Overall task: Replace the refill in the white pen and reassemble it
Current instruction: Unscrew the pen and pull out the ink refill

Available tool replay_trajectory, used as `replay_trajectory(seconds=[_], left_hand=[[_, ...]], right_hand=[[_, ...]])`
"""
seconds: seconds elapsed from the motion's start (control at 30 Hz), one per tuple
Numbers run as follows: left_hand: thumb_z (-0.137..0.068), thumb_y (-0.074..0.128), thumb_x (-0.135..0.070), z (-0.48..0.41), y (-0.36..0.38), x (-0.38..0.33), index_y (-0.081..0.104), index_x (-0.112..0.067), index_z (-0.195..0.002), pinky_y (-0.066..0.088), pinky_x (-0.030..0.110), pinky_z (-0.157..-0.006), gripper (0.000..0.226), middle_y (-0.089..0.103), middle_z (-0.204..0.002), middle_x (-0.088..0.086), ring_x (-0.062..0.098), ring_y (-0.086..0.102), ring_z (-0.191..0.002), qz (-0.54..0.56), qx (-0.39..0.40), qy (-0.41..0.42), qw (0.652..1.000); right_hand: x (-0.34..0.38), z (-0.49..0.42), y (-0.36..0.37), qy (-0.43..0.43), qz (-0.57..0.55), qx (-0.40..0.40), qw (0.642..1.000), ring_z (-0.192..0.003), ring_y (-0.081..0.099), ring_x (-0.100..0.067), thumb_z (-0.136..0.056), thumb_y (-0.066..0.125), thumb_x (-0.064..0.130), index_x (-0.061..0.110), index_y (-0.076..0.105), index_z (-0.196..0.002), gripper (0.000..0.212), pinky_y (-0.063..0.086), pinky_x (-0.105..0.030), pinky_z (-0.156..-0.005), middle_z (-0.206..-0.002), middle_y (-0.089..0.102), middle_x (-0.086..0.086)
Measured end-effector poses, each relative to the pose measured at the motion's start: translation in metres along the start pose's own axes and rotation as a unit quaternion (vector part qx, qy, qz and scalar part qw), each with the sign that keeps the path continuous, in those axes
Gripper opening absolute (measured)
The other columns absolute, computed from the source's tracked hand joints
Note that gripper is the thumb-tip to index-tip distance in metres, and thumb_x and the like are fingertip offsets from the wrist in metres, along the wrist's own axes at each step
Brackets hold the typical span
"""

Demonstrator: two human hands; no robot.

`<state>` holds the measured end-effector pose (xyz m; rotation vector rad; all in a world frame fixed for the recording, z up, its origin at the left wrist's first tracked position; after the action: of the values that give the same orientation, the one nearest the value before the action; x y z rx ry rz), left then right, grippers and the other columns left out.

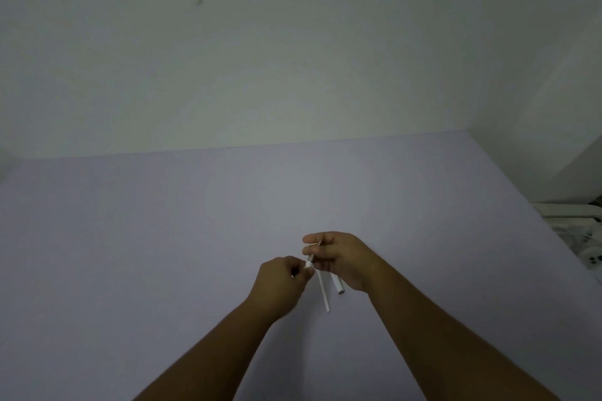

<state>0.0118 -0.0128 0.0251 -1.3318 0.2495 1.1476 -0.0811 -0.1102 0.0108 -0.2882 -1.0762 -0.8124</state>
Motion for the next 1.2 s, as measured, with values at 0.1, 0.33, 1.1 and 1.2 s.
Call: replay_trajectory(seconds=[0.1,0.33,1.1,1.2], left_hand=[[-0.091,0.054,-0.032,-0.0005,-0.0016,-0.0014,0.069,-0.008,-0.098,0.053,0.033,-0.072,0.029,0.073,-0.087,0.013,0.026,0.068,-0.078,-0.015,-0.01,0.005,1.0],[-0.091,0.054,-0.032,0.0008,-0.0031,-0.0001,0.069,-0.008,-0.097,0.054,0.034,-0.075,0.028,0.073,-0.086,0.012,0.026,0.068,-0.078,-0.023,-0.018,0.004,1.0],[-0.091,0.054,-0.031,0.0028,-0.0018,-0.0049,0.07,-0.006,-0.093,0.047,0.028,-0.068,0.029,0.072,-0.084,0.015,0.024,0.064,-0.074,-0.045,-0.032,0.017,0.998],[-0.091,0.054,-0.03,0.0031,-0.0026,-0.0056,0.07,-0.007,-0.094,0.045,0.028,-0.067,0.028,0.072,-0.085,0.013,0.021,0.062,-0.071,-0.05,-0.038,0.021,0.998]], right_hand=[[-0.0024,0.0007,-0.0013,0.035,0.067,-0.042,0.996,-0.064,0.053,-0.015,-0.083,0.069,0.02,0.004,0.063,-0.084,0.017,0.047,-0.026,-0.063,-0.072,0.059,-0.008],[-0.0014,0.0007,-0.0017,0.029,0.023,-0.019,0.999,-0.076,0.061,-0.017,-0.085,0.065,0.01,0.003,0.065,-0.095,0.013,0.05,-0.026,-0.071,-0.088,0.066,-0.011],[-0.0009,0.0034,-0.0028,0.011,0.1,-0.077,0.992,-0.072,0.055,-0.016,-0.082,0.07,0.018,0.01,0.067,-0.084,0.008,0.048,-0.028,-0.07,-0.075,0.062,-0.004],[-0.0017,0.0005,-0.0031,-0.002,0.041,-0.049,0.998,-0.085,0.062,-0.02,-0.082,0.063,0.002,0.014,0.068,-0.091,0.016,0.05,-0.025,-0.072,-0.088,0.068,-0.008]])
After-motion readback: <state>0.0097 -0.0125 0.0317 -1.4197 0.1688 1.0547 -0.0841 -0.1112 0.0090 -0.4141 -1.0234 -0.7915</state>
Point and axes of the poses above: each hand's wrist, its own z-axis away from the middle knuckle, its own y-axis out of the palm, x = y × z, the point moved 5 cm from there along -z, towards the middle knuckle
